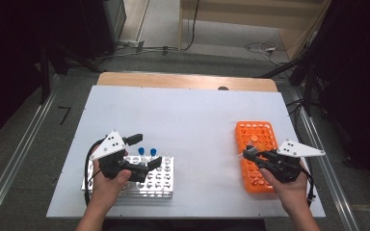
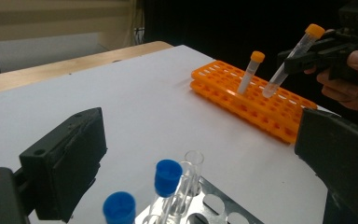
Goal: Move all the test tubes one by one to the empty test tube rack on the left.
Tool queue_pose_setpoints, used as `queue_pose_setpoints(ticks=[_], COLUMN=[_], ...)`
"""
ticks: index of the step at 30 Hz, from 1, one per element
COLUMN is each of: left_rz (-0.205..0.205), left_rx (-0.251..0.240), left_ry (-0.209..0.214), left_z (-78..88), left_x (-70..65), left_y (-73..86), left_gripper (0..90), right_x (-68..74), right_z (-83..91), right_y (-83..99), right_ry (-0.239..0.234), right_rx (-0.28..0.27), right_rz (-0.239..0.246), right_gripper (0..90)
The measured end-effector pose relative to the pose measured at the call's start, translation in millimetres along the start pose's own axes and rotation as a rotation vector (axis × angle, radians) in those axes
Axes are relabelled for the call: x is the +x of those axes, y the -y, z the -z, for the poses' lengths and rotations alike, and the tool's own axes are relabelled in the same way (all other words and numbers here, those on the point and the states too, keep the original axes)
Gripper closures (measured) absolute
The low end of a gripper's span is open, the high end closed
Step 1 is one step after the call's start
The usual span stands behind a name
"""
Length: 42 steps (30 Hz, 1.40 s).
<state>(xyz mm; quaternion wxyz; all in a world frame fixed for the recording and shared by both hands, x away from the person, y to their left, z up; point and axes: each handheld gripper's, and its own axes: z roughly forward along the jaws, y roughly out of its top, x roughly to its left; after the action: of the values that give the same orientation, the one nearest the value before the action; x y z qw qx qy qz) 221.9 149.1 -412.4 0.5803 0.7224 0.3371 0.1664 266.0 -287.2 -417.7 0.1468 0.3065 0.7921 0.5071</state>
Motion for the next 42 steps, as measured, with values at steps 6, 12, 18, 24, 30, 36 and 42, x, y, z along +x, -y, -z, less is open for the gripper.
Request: queue_pose_setpoints(ticks=[6, 12, 18, 24, 30, 36, 42], left_rz=[-0.015, -0.034, -0.033, -0.041, -0.054, -0.070, -0.078], left_rx=[0.010, 0.028, 0.031, 0.026, 0.027, 0.046, 0.063], left_ry=[-0.010, -0.004, 0.072, 0.136, 0.200, 0.249, 0.291], left_z=[-8.3, -19.9, -31.7, -40.0, -47.7, -57.1, -65.6], left_x=[-10.6, -22.1, -33.6, -42.6, -52.1, -61.7, -69.8], left_y=[-1.8, -2.8, -2.2, -1.2, -0.6, 0.5, 1.1], left_gripper=[5.2, 13.9, 21.0, 30.3, 40.7, 49.9, 54.9], right_x=[18.7, 30.8, 46.0, 60.4, 72.7, 83.8, 92.6], right_z=[-15.4, -26.3, -38.8, -52.5, -62.0, -68.9, -72.0], right_y=[-3.3, -5.8, -8.1, -10.5, -11.5, -12.1, -12.9], right_ry=[-0.066, -0.108, -0.153, -0.196, -0.226, -0.263, -0.294], right_rx=[0.014, 0.021, 0.040, 0.061, 0.077, 0.096, 0.106], right_rz=[0.034, 0.046, 0.070, 0.099, 0.123, 0.142, 0.166], right_gripper=[72.0, 72.0, 72.0, 72.1, 72.1, 72.2, 72.2])
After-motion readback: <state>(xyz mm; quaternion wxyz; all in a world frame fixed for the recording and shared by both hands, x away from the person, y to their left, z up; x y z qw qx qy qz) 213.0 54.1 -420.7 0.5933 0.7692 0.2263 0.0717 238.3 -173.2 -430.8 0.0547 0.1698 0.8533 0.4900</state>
